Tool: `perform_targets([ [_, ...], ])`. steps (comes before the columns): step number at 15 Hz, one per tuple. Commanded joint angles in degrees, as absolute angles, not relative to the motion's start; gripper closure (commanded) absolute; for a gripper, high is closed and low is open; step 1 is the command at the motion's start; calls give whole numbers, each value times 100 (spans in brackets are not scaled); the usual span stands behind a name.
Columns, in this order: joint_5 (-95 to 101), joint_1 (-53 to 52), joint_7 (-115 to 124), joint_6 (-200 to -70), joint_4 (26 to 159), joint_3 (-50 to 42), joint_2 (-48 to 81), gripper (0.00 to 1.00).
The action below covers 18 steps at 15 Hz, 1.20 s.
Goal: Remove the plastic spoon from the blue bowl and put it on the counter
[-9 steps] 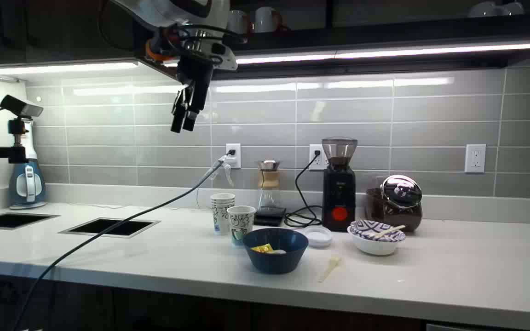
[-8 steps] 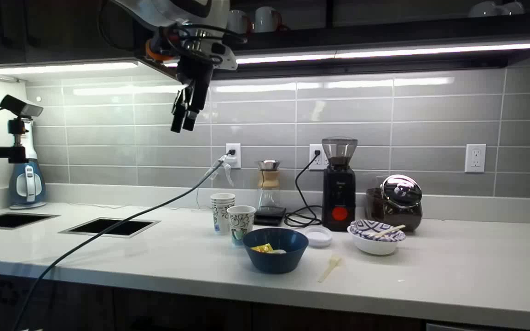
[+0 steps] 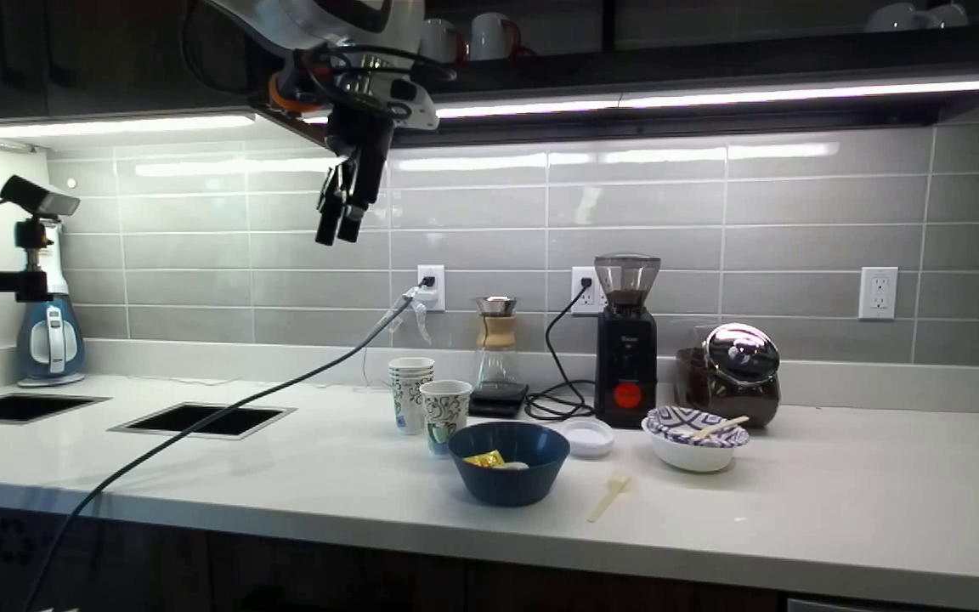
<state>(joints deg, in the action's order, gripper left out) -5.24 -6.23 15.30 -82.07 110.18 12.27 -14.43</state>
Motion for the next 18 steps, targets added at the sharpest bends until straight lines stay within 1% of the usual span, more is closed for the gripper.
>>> perform_targets([
  [1, -513, -672, 1541, -8195, 11003, 1185, -1434, 0],
  [3, -513, -672, 1541, -8195, 11003, 1185, -1434, 0],
  [6, 89, -588, 1701, -9097, 11146, 1226, -1212, 0],
  [7, 436, -595, 1600, -9631, 11301, 1251, -1184, 0],
  [11, 486, -679, 933, -10910, 11772, 1090, -762, 0],
  [15, 38, -657, 31, -11536, 11837, 922, -22, 0],
  [18, -270, -547, -597, -11604, 11742, 757, 423, 0],
])
